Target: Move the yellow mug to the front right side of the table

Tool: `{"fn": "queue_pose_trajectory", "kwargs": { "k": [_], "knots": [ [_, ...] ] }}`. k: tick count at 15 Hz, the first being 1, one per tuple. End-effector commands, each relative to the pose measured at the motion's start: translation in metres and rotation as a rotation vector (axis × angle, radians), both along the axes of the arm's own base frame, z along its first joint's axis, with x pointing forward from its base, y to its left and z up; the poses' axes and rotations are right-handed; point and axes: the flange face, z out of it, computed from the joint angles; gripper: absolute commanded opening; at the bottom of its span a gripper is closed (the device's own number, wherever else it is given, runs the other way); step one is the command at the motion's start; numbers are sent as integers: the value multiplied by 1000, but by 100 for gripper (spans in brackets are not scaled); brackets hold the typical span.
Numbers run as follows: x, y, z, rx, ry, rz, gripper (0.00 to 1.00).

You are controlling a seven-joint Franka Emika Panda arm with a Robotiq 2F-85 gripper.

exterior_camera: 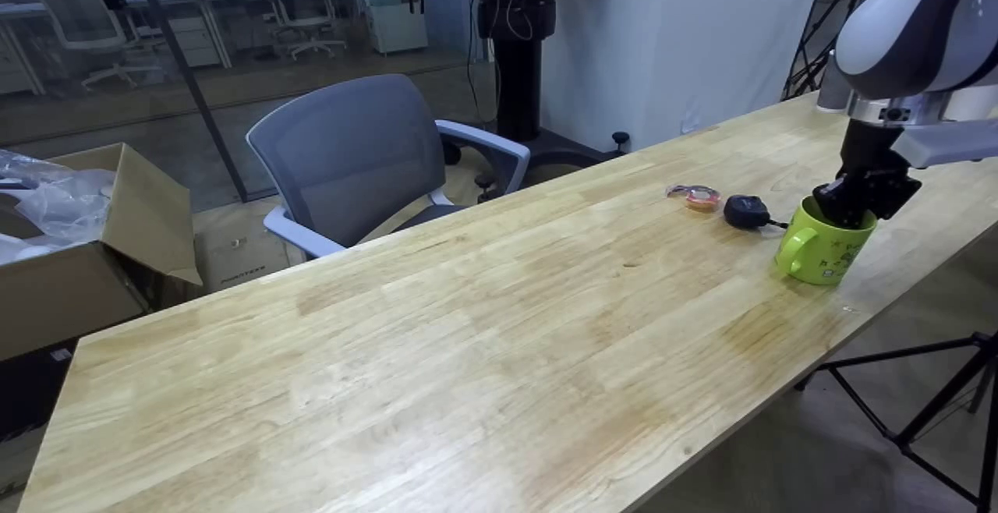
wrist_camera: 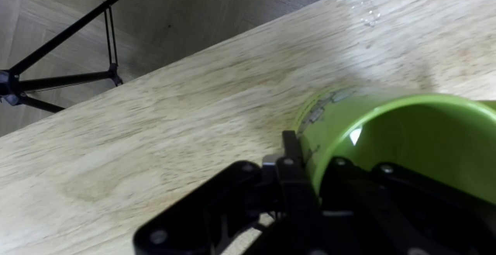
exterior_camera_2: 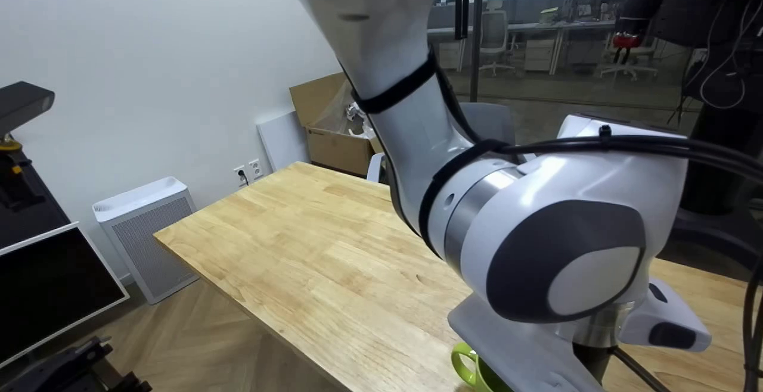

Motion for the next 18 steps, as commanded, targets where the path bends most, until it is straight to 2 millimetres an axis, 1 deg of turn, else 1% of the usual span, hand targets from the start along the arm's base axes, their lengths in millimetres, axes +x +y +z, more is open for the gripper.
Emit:
{"fn": "queue_pose_trajectory", "kwargs": {
  "k": [1, 2, 3, 8, 10, 12, 14, 15, 18],
  "knots": [
    [2, -1, 3, 16, -15, -1, 2],
    [2, 0, 2, 10, -14, -4, 35],
    [2, 0, 3, 8, -12, 0, 35],
    [4, 1, 4, -2, 6, -10, 68],
    [8, 4, 10, -8, 17, -9, 82],
    [15, 11, 25, -16, 23, 0, 96],
    [22, 19, 48, -28, 28, 14, 100],
    [25, 23, 60, -34, 28, 22, 100],
    [38, 41, 105, -62, 23, 44, 100]
  ]
}}
